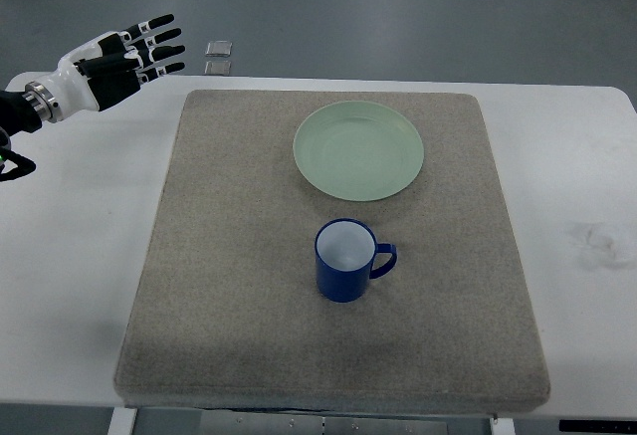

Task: Place cup left of plate with left hand
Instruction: 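Reach the left hand toward the blue mug below the plate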

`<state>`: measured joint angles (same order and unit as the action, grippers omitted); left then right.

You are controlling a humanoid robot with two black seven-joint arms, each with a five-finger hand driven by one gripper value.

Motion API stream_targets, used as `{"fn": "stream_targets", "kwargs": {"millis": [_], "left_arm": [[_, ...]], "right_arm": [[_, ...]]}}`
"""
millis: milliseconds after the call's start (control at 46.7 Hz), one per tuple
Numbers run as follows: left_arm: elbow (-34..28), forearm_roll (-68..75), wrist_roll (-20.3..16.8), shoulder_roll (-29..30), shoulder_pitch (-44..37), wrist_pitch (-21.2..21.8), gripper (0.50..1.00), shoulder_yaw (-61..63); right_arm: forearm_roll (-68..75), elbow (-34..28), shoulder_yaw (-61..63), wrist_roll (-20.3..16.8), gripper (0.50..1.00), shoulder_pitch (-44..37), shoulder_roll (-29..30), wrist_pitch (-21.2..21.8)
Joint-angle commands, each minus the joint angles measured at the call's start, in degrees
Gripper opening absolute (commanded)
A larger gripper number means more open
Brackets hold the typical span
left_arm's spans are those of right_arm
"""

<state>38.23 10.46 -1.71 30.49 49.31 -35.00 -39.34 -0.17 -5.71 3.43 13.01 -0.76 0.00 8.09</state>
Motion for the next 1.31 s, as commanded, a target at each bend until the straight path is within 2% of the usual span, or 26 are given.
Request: {"fn": "stream_targets", "kwargs": {"millis": [0, 214, 428, 642, 1006, 1285], "left_arm": [[4.1, 4.6, -1.5, 0.5, -1.9, 0.0, 0.999, -1.5], [13.4, 16.7, -2.3, 1.1, -11.5, 0.0, 0.999, -10.4], [16.3, 18.1, -3.8, 2.3, -16.2, 0.0, 0.999, -11.1], [24.8, 22.0, -3.9, 2.9, -23.6, 0.0, 0.996, -13.7], [31.1, 29.8, -4.2, -0.3, -25.2, 0.0, 0.999, -14.6], [33.1, 34.9, -4.2, -3.1, -26.6, 0.0, 0.999, -13.9]], "right_arm": [[0.0, 0.0, 0.0, 0.0, 0.932, 0.0, 0.0, 0.0], [0.0, 0.0, 0.0, 0.0, 0.932, 0.1, 0.0, 0.0], [0.0, 0.0, 0.0, 0.0, 0.932, 0.0, 0.0, 0.0], [0.0, 0.0, 0.0, 0.0, 0.932, 0.0, 0.0, 0.0], [0.0, 0.0, 0.0, 0.0, 0.932, 0.0, 0.0, 0.0], [0.0, 0.0, 0.0, 0.0, 0.932, 0.0, 0.0, 0.0]]}}
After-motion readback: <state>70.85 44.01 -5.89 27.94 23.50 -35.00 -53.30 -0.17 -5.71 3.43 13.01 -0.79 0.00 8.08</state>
